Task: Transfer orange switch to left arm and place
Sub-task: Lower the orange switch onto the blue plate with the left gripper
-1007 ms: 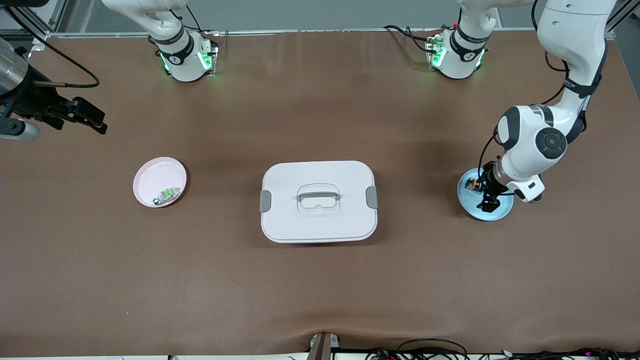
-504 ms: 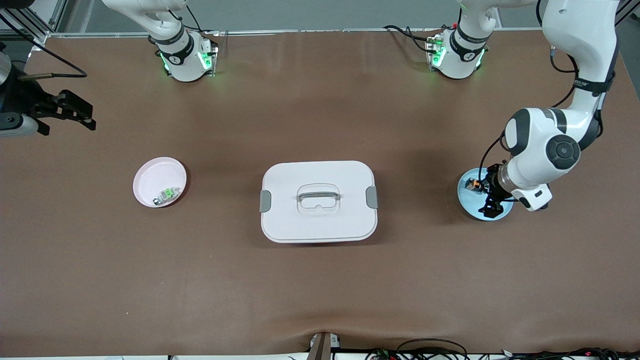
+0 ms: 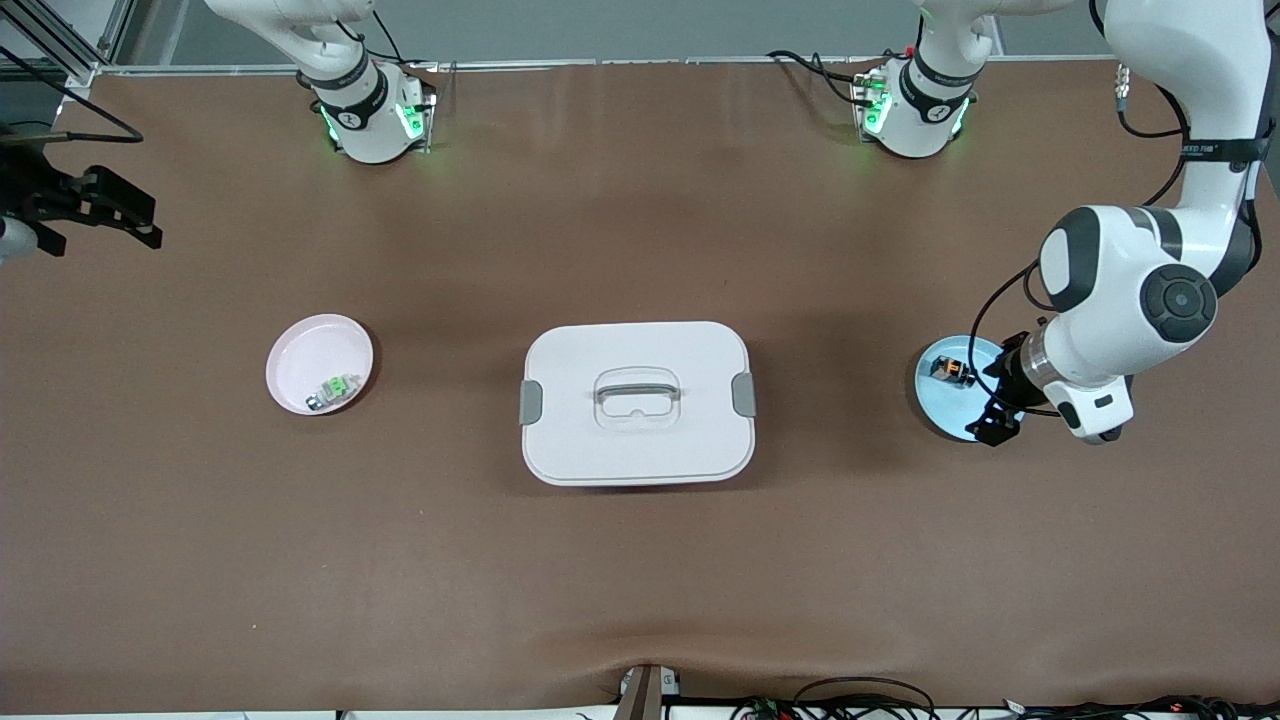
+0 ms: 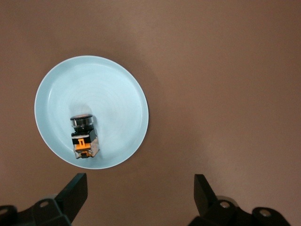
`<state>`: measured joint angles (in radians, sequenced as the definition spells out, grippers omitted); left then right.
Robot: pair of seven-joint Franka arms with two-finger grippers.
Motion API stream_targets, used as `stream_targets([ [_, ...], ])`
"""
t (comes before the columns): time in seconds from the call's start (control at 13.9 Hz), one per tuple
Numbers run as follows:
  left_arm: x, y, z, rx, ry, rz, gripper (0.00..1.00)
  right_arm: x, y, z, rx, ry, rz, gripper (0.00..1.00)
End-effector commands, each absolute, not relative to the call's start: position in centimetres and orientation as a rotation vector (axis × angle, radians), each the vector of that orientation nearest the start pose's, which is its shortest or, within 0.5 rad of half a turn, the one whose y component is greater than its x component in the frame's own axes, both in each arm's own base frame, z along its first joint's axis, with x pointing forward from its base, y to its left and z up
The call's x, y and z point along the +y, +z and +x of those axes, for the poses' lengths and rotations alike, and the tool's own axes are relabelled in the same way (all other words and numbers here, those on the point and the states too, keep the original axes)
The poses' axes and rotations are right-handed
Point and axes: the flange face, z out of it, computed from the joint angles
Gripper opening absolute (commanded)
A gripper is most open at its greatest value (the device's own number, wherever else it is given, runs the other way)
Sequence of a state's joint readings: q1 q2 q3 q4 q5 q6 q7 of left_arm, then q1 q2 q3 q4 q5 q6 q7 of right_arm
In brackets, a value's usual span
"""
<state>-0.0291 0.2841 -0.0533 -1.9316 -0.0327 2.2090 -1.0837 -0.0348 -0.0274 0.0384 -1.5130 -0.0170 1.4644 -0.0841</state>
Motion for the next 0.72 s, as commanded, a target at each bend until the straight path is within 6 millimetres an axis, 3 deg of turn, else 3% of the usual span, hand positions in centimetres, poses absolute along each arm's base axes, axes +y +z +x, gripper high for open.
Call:
stream_targets([
  [0.0,-4.5,35.9,60.0,-1.195,0.065,-2.968,1.0,-1.5,66.7,53.8,-0.093,0.008,-3.099,1.0],
  [0.14,-4.7,36.5,59.8,-0.865,0.042,-3.09,1.0,-2.4,67.7,53.7,-0.061,-0.031,-3.061,1.0],
  [0.65,-4.7,40.3,59.5,-0.129,-0.071,-3.234,1.0,-2.5,68.9,55.6,-0.058,-0.042,-3.062,1.0],
])
